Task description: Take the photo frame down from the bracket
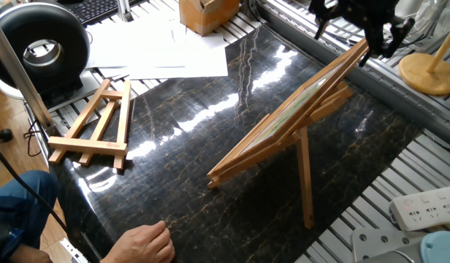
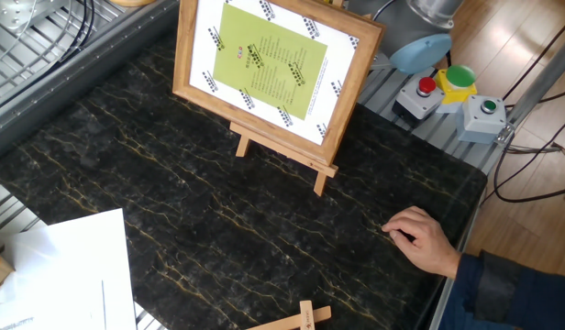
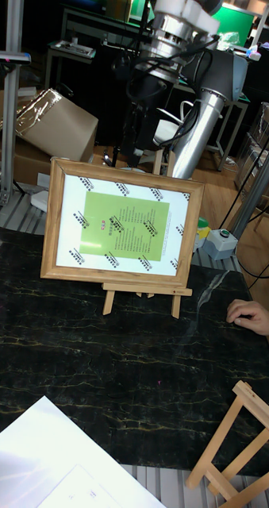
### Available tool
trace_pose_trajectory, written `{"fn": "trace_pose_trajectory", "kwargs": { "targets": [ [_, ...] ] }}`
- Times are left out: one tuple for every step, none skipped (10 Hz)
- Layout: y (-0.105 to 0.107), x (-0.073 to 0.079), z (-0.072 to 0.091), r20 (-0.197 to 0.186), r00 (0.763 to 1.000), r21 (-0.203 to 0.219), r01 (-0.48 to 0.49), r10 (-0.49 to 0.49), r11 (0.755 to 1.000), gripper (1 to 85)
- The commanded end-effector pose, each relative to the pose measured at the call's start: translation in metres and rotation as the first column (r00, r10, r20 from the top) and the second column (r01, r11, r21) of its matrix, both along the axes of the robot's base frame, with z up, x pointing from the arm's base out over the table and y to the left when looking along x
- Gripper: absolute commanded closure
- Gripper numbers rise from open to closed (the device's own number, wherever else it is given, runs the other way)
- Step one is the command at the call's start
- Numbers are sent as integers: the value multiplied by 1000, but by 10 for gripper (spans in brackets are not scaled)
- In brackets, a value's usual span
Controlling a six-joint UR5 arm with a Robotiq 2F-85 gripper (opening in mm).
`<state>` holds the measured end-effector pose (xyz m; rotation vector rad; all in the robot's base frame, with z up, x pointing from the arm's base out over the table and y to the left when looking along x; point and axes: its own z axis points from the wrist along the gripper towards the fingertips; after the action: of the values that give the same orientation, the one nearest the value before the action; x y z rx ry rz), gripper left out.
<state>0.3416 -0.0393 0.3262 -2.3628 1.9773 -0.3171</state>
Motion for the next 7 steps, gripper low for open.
{"fn": "trace_pose_trajectory", "kwargs": {
  "targets": [
    [10, 2, -13, 16, 1000, 35, -6, 5, 999, 93],
    [11, 2, -16, 16, 1000, 42, -6, 5, 999, 93],
    [12, 2, -17, 16, 1000, 45, -7, 7, 999, 93],
    [12, 2, -18, 16, 1000, 45, -9, 8, 999, 93],
    [11, 1, -20, 16, 1000, 43, -10, 10, 999, 93],
    [12, 0, -22, 16, 1000, 49, -10, 9, 999, 93],
    [12, 0, -23, 14, 1000, 52, -10, 9, 999, 93]
  ]
}}
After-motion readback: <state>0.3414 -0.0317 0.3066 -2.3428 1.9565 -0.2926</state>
